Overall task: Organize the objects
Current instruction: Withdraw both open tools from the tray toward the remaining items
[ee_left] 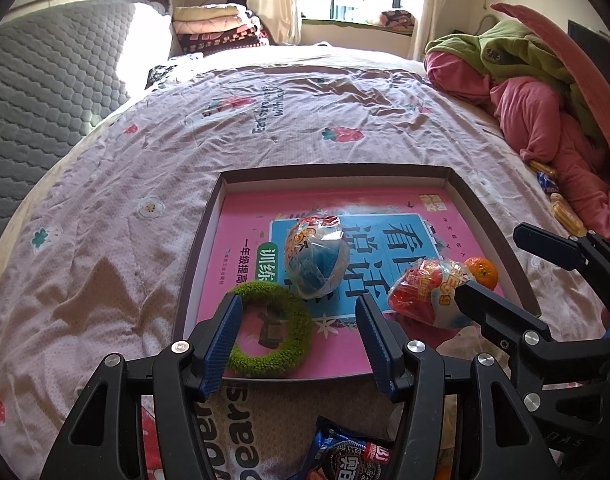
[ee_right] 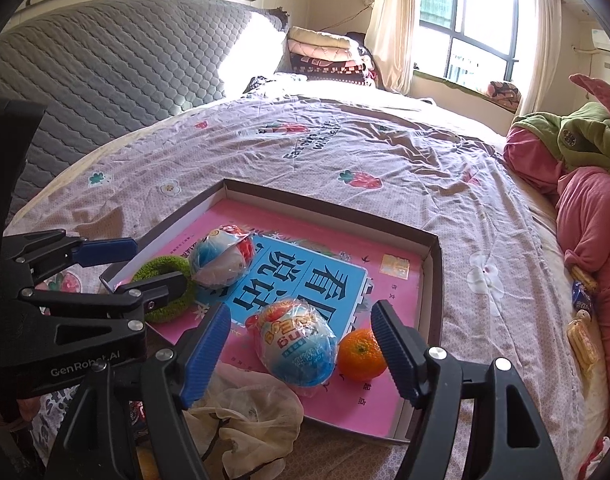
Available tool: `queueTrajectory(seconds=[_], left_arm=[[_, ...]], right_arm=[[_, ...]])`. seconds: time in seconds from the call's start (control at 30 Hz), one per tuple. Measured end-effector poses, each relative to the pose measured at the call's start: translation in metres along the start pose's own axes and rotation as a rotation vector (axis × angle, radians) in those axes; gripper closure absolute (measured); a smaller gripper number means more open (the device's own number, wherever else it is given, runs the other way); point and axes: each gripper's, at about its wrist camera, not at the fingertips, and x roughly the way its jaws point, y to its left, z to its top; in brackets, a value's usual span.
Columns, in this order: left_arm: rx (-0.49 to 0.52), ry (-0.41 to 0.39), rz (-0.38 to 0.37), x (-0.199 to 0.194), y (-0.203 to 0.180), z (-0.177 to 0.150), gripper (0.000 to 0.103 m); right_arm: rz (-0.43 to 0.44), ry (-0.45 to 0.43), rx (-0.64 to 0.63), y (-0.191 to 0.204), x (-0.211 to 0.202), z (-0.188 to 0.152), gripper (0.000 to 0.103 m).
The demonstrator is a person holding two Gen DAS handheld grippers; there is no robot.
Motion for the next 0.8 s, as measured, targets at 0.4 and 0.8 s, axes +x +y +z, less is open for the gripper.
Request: queueTrajectory(seconds=[0.4,0.8], left_arm=[[0.005,-0.022,0.02,-0.018,0.0,-0.008,0.042],[0.002,-0.024,0.014,-0.033,-0.002,-0.025,0.042]], right_arm=[[0.019,-0.065,0.014,-0.002,-0.021,0.002,0.027],[0.042,-0.12,0.005,0.005,-0.049,-0.006,0.027]])
